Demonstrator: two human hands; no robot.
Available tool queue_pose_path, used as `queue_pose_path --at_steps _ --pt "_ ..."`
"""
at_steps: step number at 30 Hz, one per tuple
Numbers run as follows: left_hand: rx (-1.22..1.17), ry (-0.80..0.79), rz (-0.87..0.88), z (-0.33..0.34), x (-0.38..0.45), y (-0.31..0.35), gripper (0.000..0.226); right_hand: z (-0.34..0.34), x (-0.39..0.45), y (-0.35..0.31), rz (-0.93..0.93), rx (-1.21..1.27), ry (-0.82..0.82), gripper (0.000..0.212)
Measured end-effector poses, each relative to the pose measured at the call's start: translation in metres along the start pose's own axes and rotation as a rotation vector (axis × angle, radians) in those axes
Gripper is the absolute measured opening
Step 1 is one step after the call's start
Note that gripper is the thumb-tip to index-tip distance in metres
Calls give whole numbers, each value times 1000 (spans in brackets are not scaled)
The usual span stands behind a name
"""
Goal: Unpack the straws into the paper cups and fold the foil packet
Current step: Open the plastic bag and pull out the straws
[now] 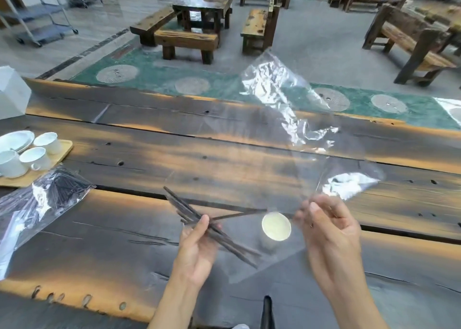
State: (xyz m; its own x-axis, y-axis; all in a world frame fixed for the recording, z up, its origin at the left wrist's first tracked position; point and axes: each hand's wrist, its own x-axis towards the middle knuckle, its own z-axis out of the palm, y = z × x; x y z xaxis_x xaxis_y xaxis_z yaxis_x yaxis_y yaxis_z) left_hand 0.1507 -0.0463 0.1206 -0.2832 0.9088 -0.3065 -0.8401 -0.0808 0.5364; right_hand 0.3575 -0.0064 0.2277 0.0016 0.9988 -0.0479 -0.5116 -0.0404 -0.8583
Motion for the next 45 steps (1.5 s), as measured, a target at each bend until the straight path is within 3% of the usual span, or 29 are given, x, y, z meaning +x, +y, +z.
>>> queue_pose_path --at_steps 1,4,8,15,19,28,31,35,40,42,45 --pt "37 32 22 3 -3 4 8 -5 2 -3 -1 29 -5 12" --pt "175 75 68 -13 -2 18 32 -20 12 -19 -22 116 -27 16" --pt "266 74 69 -26 -2 37 10 -40 28 -40 -35 1 -69 25" --pt "264 50 95 -28 -5 43 10 -41 49 -58 -10 -763 -242 26" --pt "285 18 118 -23 -9 43 12 -38 65 -53 38 -1063 -286 21" --pt "420 16 126 -25 -13 49 16 -39 85 -40 275 -911 -264 7" --pt "470 37 145 -24 -14 52 14 -38 80 -38 203 -955 -250 11" --pt "542 114 136 -22 -12 52 6 -38 71 -35 -62 -1205 -202 15" --pt "641 144 141 -17 -11 51 9 -48 64 -23 -281 -1303 -97 14" --pt "660 148 137 -12 -13 50 13 -50 62 -24 -260 -1269 -79 18" --pt "698 143 121 -9 -14 49 15 -47 59 -35 -51 -998 -223 23"
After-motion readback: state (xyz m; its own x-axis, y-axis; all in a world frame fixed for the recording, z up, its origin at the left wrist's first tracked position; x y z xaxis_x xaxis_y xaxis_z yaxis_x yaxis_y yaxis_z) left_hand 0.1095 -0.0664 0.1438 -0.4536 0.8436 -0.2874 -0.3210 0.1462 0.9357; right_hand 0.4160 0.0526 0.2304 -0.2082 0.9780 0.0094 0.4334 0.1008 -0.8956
